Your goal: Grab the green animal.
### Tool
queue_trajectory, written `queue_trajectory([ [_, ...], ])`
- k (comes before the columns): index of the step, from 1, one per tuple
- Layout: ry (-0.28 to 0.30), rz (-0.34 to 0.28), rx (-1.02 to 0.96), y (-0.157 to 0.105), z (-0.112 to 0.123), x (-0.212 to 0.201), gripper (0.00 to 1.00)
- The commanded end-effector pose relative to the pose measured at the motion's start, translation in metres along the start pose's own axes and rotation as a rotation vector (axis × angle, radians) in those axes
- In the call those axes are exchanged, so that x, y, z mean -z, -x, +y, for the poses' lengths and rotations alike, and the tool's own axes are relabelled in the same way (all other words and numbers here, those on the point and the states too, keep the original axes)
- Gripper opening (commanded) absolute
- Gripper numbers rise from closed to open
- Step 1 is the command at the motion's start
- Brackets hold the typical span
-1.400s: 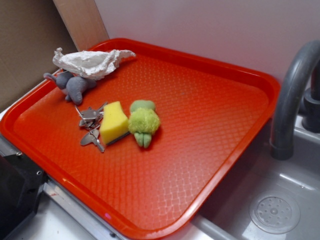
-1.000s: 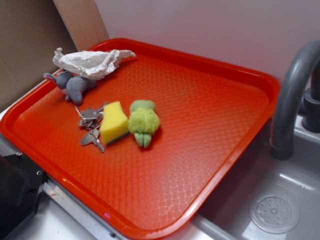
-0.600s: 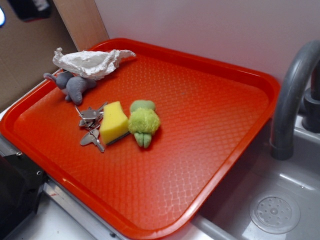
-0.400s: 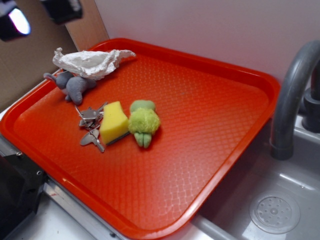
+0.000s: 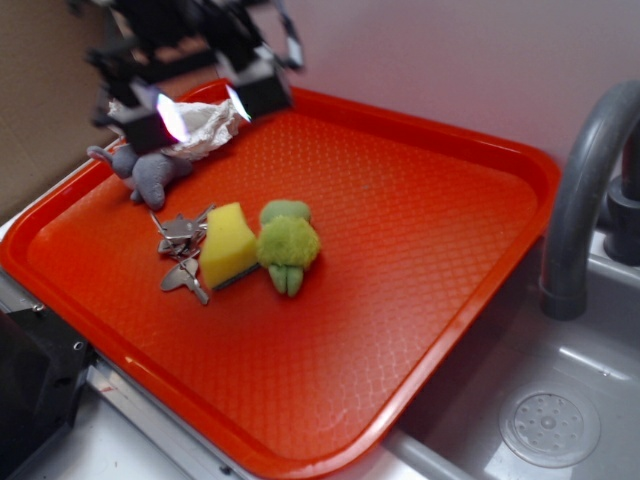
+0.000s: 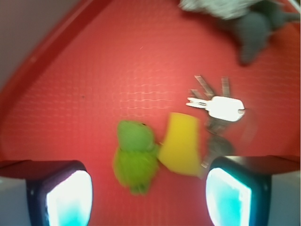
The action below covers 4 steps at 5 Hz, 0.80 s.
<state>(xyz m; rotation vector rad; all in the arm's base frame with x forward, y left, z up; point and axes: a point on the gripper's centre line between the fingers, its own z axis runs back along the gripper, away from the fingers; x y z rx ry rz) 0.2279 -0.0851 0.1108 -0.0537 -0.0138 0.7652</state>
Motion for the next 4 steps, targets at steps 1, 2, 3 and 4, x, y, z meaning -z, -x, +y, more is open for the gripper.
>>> queue_trajectory([
  [1, -0.057, -0.038, 0.06, -0.007, -0.009, 0.067, 1.0],
  [2, -0.111, -0.063, 0.102, 0.002, -0.005, 0.092, 1.0],
  [3, -0.13, -0.072, 0.147, 0.008, -0.003, 0.108, 1.0],
  [4, -0.137, -0.098, 0.154, 0.009, -0.002, 0.109, 0.0],
])
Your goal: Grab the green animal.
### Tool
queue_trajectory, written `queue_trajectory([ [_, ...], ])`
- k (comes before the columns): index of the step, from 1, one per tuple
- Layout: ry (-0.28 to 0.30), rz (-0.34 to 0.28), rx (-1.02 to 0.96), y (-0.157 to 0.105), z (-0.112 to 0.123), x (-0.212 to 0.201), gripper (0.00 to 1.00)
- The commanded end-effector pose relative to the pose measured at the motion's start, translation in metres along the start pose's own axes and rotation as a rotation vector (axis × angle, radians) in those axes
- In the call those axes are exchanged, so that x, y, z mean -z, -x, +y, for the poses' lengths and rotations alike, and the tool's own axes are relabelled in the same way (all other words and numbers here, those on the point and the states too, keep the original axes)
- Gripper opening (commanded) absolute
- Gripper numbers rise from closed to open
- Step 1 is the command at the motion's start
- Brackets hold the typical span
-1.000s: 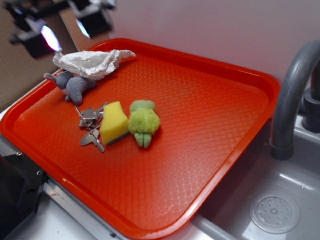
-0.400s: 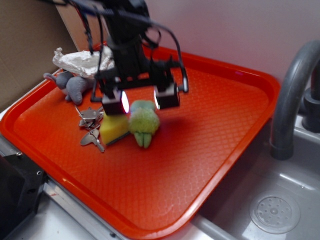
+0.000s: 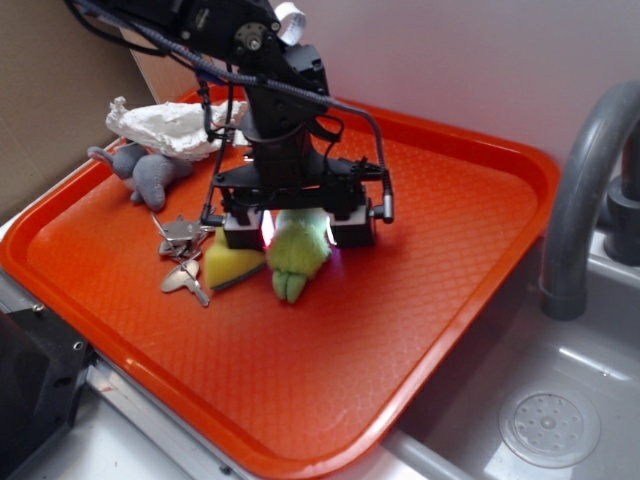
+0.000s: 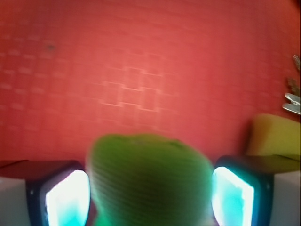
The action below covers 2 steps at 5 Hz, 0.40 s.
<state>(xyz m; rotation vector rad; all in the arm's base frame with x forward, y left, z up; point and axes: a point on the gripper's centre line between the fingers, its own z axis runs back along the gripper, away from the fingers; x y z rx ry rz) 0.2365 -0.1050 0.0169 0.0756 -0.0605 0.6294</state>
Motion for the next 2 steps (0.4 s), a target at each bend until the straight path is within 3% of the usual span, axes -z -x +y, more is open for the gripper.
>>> queue_trajectory([
  [1, -0.007, -0.01, 0.001, 0.0, 0.017, -0.003, 0.0],
  [2, 0.064, -0.003, 0.043, -0.017, 0.031, -0.05, 0.0],
])
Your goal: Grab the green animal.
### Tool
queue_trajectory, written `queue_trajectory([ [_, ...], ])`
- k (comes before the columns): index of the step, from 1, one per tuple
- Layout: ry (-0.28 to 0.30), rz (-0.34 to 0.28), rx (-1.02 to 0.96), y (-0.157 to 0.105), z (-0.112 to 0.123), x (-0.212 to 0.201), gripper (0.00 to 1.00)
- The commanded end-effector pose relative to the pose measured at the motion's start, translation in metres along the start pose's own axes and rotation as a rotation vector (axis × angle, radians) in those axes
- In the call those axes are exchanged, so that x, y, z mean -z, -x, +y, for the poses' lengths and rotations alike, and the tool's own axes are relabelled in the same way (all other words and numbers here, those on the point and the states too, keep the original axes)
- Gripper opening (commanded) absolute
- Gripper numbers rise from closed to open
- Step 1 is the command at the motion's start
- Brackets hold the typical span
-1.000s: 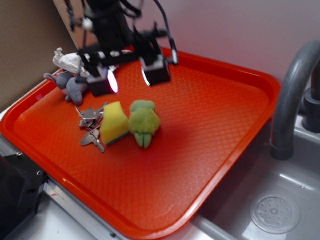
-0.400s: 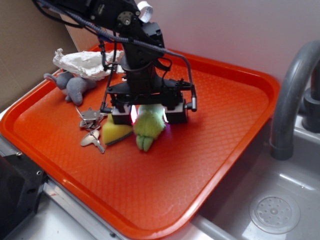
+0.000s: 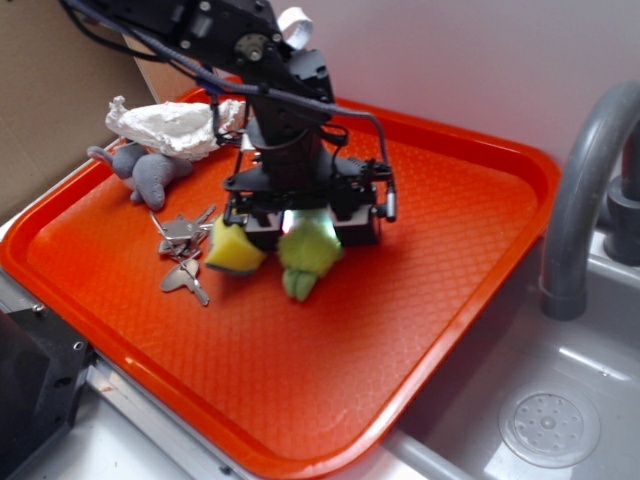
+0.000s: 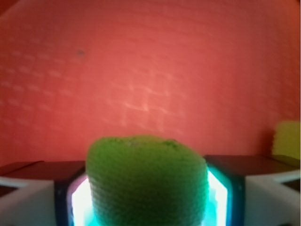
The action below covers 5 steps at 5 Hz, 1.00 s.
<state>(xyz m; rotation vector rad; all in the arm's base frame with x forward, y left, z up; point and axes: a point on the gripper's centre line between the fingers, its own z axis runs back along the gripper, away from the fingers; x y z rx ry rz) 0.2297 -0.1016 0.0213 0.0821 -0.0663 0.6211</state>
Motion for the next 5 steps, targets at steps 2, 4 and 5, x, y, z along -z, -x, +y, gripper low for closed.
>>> queue_trajectory([
  [2, 0.19, -0.053, 0.318, -0.056, 0.061, -0.14, 0.0],
  [4, 0.355, -0.092, 0.516, -0.06, 0.072, -0.182, 0.0],
  [5, 0.29, -0.043, 0.475, -0.063, 0.068, -0.172, 0.0],
])
